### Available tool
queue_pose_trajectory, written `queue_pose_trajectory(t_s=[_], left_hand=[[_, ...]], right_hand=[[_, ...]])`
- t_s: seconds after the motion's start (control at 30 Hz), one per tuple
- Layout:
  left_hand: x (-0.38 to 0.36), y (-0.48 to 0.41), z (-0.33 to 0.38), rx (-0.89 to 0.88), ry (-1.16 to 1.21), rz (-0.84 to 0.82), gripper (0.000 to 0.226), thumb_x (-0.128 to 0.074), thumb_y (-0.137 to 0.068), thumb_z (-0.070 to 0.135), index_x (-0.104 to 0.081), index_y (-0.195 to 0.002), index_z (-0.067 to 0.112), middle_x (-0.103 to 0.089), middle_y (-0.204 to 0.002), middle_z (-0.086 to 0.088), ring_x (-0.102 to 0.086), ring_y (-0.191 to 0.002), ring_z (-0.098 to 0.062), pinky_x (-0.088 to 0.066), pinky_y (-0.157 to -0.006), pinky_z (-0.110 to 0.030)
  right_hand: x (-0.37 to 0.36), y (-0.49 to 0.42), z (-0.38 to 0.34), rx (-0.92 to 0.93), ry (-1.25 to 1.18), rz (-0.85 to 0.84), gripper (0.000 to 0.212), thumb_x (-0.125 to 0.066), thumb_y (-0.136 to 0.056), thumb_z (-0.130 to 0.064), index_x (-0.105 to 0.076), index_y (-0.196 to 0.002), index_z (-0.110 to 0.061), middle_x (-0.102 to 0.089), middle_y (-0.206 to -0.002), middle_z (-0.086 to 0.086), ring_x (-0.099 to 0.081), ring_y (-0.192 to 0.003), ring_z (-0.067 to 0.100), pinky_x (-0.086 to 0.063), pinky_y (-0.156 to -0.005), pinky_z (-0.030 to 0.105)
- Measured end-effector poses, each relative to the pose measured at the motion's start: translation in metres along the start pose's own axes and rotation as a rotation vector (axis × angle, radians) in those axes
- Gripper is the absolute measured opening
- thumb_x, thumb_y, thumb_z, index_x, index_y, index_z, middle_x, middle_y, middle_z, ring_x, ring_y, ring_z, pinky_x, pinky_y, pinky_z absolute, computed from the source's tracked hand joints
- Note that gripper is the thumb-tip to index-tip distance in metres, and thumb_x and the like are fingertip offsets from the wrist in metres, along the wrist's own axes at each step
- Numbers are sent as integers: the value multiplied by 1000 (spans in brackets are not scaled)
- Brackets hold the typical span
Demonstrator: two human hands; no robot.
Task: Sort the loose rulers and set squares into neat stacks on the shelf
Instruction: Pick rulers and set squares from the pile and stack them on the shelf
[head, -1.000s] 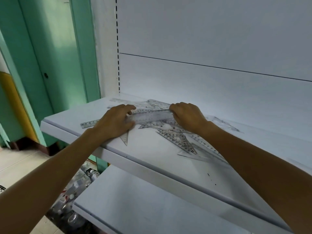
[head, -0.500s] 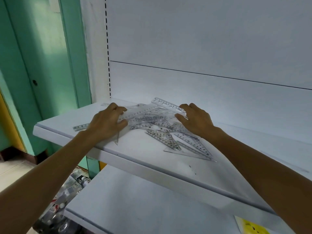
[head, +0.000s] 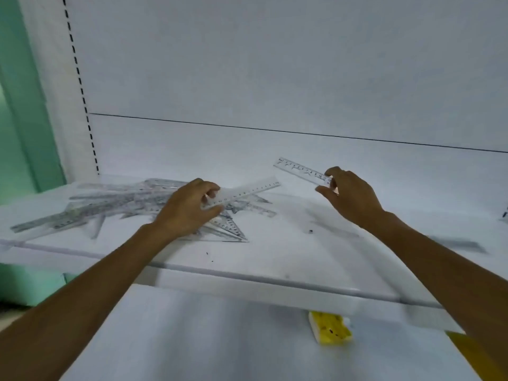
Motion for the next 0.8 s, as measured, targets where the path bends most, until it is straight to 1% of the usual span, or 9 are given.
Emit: queue_pose_trajectory(t_s=[0.07,0.17,0.23,0.37,0.47,0.57,0.67,0.73,0.8], left_hand=[[-20,-9,35,-49,24,-27,34,-72,-77,29,-63,-107,15,-57,-93,4,-52,-77,-8,-41,-68,-23],[-51,-19,88,-93,55,-60,31,-74,-75,26,-65,-103,16,-60,-95,0,-56,-80,-13,-49,-74,-34],[-74,-23,119,-106,92,-84,30,-74,-74,27,-65,-102,19,-59,-94,3,-56,-81,-11,-48,-76,-31],[-121,-23,172,-133,151,-135,28,-74,-72,29,-65,-98,24,-57,-90,9,-54,-82,-4,-44,-76,-23],[-151,-19,205,-170,106,-186,29,-72,-73,31,-65,-100,26,-55,-90,11,-51,-84,-4,-39,-74,-18],[-169,-15,226,-181,68,-218,29,-72,-73,31,-65,-101,26,-56,-91,12,-50,-84,-3,-34,-70,-10],[-175,-13,242,-164,82,-213,28,-73,-72,28,-66,-99,25,-59,-92,9,-53,-85,-5,-39,-74,-17],[-177,-10,251,-154,85,-205,26,-73,-72,26,-66,-97,24,-60,-92,7,-54,-86,-8,-42,-76,-22],[-179,-6,257,-144,72,-201,25,-73,-73,26,-65,-97,24,-59,-91,7,-54,-87,-9,-42,-78,-24]], right_hand=[[28,10,36,-31,-11,32,36,-55,-89,-37,-50,-114,-12,-62,-94,4,-54,-89,23,-37,-69,29],[57,27,79,-10,9,30,34,-57,-89,-33,-53,-114,-11,-63,-96,4,-55,-91,25,-41,-77,36],[69,38,106,-8,33,8,34,-58,-88,-30,-53,-115,-11,-64,-98,4,-55,-93,27,-42,-80,38],[81,63,166,-47,45,-16,34,-61,-86,-28,-56,-115,-11,-64,-101,6,-53,-97,26,-41,-81,36],[78,76,201,-69,21,-94,34,-65,-84,-26,-60,-113,-10,-61,-105,7,-49,-101,24,-39,-84,33],[75,84,221,-51,-34,-145,33,-69,-81,-25,-63,-111,-10,-61,-106,8,-51,-102,24,-38,-84,29],[74,85,230,-36,-92,-178,33,-68,-82,-24,-63,-112,-10,-62,-105,9,-52,-101,24,-34,-83,23],[68,88,234,-34,-131,-229,33,-67,-83,-24,-62,-113,-9,-61,-107,9,-52,-101,22,-33,-83,20],[59,92,238,-40,-170,-288,34,-65,-85,-24,-62,-114,-9,-61,-109,8,-53,-102,19,-31,-81,16]])
Point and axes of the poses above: each hand's wrist, its own y-axis away from the middle knuckle, its own x-axis out of the back of the hand, z = x × y, the point moved 10 cm from there along -y, towards the middle knuckle
